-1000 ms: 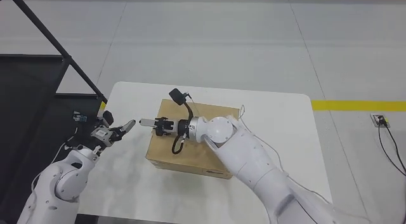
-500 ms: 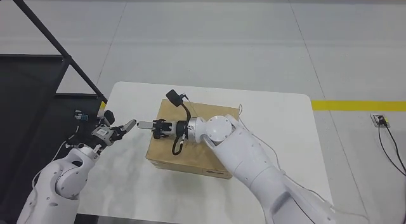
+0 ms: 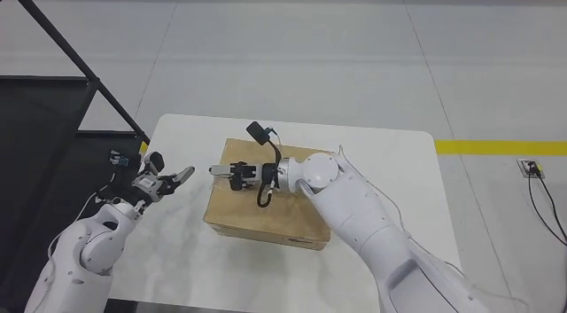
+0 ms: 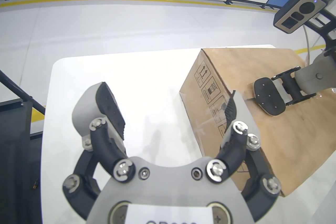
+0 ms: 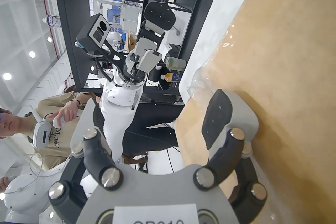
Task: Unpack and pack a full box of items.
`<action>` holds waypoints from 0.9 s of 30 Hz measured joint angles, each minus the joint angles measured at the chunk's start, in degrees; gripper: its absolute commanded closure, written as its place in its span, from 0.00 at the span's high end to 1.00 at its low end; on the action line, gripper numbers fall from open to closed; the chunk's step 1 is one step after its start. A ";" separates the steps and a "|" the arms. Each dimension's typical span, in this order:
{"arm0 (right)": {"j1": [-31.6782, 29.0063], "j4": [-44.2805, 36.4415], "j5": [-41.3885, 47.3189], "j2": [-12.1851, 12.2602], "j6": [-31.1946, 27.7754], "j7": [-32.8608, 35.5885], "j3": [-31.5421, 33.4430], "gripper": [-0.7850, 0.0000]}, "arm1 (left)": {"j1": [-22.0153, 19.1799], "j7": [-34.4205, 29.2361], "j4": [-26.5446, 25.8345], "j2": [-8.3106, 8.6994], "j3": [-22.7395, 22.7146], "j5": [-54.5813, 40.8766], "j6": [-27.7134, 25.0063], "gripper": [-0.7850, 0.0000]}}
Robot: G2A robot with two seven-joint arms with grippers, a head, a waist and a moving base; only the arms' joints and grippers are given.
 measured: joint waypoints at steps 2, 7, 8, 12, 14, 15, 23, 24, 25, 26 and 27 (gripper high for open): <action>-0.12 -0.19 -0.10 0.54 -0.20 1.14 0.52 1.00 | -0.18 -0.04 0.08 0.00 0.18 0.06 -0.04 1.00; -0.85 -1.54 -2.16 1.97 0.41 1.05 1.34 1.00 | -0.71 -0.16 0.37 -0.01 0.76 0.29 -0.20 1.00; -0.98 -1.87 -2.59 2.22 0.75 1.02 1.44 1.00 | -0.83 -0.21 0.40 -0.02 0.86 0.30 -0.20 1.00; -1.57 -3.78 -4.62 3.38 2.35 2.04 1.92 1.00 | -1.34 -0.30 0.46 -0.03 1.28 0.39 -0.20 1.00; -2.04 -4.71 -4.95 3.98 2.34 2.21 2.49 1.00 | -1.50 -0.35 0.52 -0.04 1.43 0.35 -0.27 1.00; -2.37 -5.42 -5.20 4.39 2.33 2.27 2.89 1.00 | -1.62 -0.40 0.57 -0.04 1.53 0.35 -0.32 1.00; -5.28 -12.25 -7.23 7.28 4.43 3.19 5.71 1.00 | -2.55 -0.71 0.92 -0.03 2.21 0.53 -0.55 1.00; -5.90 -13.66 -7.63 7.76 4.96 3.35 6.22 1.00 | -2.69 -0.77 0.97 -0.04 2.30 0.53 -0.55 1.00; -6.40 -14.78 -7.90 8.12 5.41 3.53 6.62 1.00 | -2.79 -0.80 1.01 -0.04 2.37 0.51 -0.56 1.00; -6.93 -15.96 -8.13 8.49 5.90 3.77 7.04 1.00 | -2.88 -0.83 1.07 -0.04 2.43 0.46 -0.60 1.00; -7.67 -17.60 -8.47 8.99 6.61 4.11 7.61 1.00 | -3.01 -0.86 1.16 -0.04 2.50 0.40 -0.64 1.00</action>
